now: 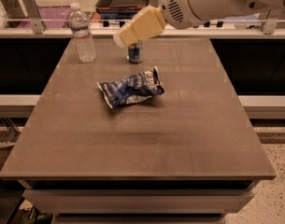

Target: Pick water bottle

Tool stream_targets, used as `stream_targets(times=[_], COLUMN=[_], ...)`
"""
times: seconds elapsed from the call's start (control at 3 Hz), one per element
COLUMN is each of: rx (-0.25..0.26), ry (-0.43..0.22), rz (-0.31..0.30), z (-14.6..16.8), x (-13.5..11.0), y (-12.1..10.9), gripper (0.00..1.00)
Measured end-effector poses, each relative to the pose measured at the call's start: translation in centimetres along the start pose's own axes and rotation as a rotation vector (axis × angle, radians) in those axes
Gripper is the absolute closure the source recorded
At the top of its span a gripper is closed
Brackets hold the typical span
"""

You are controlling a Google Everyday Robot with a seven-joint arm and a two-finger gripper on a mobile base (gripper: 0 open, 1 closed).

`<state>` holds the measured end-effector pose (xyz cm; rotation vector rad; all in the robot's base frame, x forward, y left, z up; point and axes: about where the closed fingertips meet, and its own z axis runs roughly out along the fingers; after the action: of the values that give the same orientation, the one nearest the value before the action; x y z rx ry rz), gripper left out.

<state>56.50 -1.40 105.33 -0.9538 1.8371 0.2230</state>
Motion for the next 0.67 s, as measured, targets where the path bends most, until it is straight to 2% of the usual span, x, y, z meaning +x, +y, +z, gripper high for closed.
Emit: stream_targets(times=[0.67], rx=[0.002], ry=[-0.011], rz=[-0.020], z=[0.94], x=[-0.85], y=[-0.29], gripper=[0.00])
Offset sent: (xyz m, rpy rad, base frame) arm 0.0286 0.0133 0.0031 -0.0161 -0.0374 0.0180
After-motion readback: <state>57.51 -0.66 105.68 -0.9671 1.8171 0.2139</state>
